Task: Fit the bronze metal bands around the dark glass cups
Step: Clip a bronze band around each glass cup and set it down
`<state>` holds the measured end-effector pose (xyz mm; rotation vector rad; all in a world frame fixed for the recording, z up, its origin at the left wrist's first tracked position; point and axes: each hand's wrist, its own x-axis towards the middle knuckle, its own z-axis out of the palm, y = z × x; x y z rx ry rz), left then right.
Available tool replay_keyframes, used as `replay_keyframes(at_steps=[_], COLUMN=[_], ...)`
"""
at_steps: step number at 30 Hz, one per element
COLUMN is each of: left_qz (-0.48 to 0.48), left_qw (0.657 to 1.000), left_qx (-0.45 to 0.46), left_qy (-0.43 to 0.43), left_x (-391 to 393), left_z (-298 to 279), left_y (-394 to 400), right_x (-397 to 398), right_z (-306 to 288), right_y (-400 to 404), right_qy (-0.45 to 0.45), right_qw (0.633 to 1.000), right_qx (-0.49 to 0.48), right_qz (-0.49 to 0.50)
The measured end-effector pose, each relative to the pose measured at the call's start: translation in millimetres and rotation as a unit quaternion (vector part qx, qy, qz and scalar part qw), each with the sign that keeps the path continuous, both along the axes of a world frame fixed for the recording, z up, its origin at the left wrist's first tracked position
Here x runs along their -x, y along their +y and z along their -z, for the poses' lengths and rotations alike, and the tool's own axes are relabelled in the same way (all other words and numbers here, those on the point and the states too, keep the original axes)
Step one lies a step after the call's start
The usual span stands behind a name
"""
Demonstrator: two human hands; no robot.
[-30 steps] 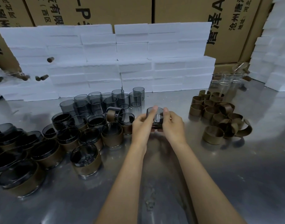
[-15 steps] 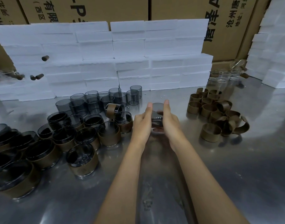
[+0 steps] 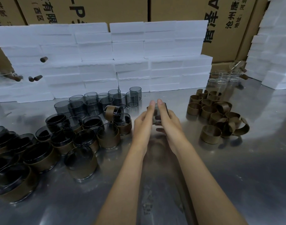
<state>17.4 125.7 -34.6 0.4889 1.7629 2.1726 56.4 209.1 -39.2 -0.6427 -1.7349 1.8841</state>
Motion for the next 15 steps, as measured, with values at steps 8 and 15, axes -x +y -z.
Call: replay_keyframes(at_steps=[8, 15], left_qz=[-0.022, -0.092], left_qw=[1.0, 0.994], left_qx=[0.011, -0.032], left_qy=[-0.012, -0.053], left_x=[0.7, 11.9], left_z=[0.5, 3.4], left_y=[2.5, 1.2], right_x=[2.8, 3.6], right_z=[-0.1, 5.6], right_y=[-1.9, 0.7], right_qy=[0.007, 0.029], right_qw=[0.997, 0.986], right_qx=[-0.062, -0.121], right_qz=[0.042, 0.114])
